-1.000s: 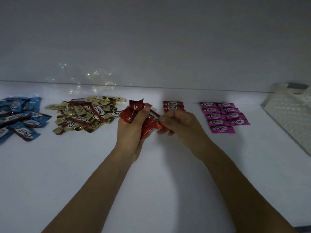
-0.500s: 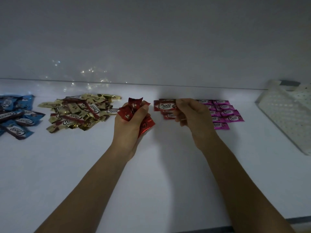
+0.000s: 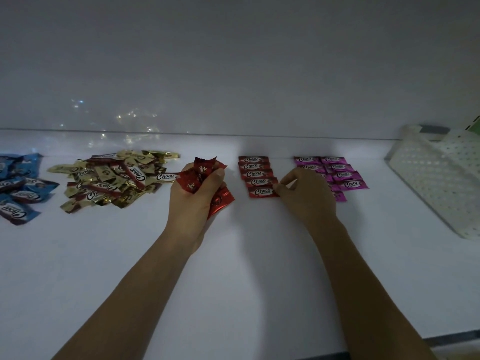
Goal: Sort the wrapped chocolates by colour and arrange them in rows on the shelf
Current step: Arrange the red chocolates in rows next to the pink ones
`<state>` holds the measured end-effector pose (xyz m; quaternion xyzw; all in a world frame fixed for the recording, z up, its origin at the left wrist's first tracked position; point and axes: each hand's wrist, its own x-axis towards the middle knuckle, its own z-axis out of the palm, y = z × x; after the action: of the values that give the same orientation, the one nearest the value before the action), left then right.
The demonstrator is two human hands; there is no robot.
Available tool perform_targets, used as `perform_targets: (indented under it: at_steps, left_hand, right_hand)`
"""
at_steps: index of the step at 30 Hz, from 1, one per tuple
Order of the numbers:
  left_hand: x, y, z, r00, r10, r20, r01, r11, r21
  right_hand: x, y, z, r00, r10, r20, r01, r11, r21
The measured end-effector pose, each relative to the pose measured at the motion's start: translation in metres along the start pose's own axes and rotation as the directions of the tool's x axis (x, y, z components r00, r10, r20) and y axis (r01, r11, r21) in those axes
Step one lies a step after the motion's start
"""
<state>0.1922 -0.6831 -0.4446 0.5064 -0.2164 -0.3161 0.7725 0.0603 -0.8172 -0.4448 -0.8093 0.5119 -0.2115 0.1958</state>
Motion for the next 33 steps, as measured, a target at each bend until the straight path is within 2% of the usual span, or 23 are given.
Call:
perform_targets:
  at_steps: [2, 5, 8, 11, 17, 22, 24, 25, 26, 28, 29, 31, 33]
  left_hand:
    - [0.0, 0.0, 0.001, 1.0, 0.006, 0.0, -0.006, 1.0, 0.008]
    - [0.0, 0.001, 0.002, 1.0, 0.001, -0.003, -0.001, 1.0, 0.004]
    - [-0.001, 0.0, 0.002, 1.0, 0.003, 0.003, -0.003, 1.0, 0.002]
    - [-0.001, -0.001, 0.002, 1.0, 0.004, -0.003, -0.004, 1.0, 0.002]
    - [0.002, -0.005, -0.001, 1.0, 0.02, 0.003, -0.02, 0.999, 0.03]
    - [0.002, -0.006, -0.002, 0.999, 0.052, 0.005, -0.052, 0.998, 0.048]
    - [0.002, -0.006, -0.002, 0.998, 0.058, 0.012, -0.058, 0.997, 0.044]
    - [0.003, -0.006, -0.002, 0.998, 0.058, 0.016, -0.059, 0.997, 0.046]
    - [0.003, -0.007, -0.002, 0.998, 0.057, 0.021, -0.058, 0.997, 0.042]
    - [0.004, -0.007, -0.003, 0.997, 0.067, 0.035, -0.068, 0.997, 0.037]
    - [0.004, -0.007, -0.003, 0.996, 0.08, 0.048, -0.082, 0.996, 0.039]
    - [0.004, -0.008, -0.005, 0.993, 0.106, 0.058, -0.107, 0.994, 0.019]
    - [0.004, -0.007, -0.006, 0.995, 0.101, 0.006, -0.101, 0.995, -0.015]
  right_hand:
    - [-0.003, 0.0, -0.001, 0.999, -0.025, -0.041, 0.023, 0.999, -0.041]
    - [-0.004, -0.002, 0.001, 0.984, -0.152, -0.091, 0.149, 0.988, -0.038]
    - [-0.002, -0.003, 0.009, 0.961, -0.275, -0.044, 0.273, 0.961, -0.043]
    - [-0.001, -0.002, 0.013, 0.957, -0.291, -0.005, 0.291, 0.956, -0.033]
    - [-0.004, -0.005, 0.02, 0.932, -0.358, -0.058, 0.357, 0.933, -0.039]
    - [-0.008, -0.015, 0.037, 0.889, -0.455, 0.059, 0.458, 0.885, -0.077]
    - [-0.009, -0.019, 0.037, 0.89, -0.451, -0.064, 0.453, 0.892, 0.01]
    - [-0.01, -0.022, 0.032, 0.901, -0.408, -0.15, 0.427, 0.894, 0.134]
    - [-0.012, -0.026, 0.026, 0.926, -0.338, -0.168, 0.376, 0.866, 0.33]
    - [-0.021, -0.037, 0.01, 0.96, -0.28, 0.011, 0.184, 0.66, 0.728]
    - [-0.025, -0.041, 0.004, 0.937, -0.33, 0.116, 0.108, 0.589, 0.801]
    - [-0.033, -0.048, 0.001, 0.848, -0.453, 0.275, 0.077, 0.618, 0.782]
    - [-0.039, -0.053, 0.007, 0.785, -0.504, 0.359, 0.095, 0.671, 0.735]
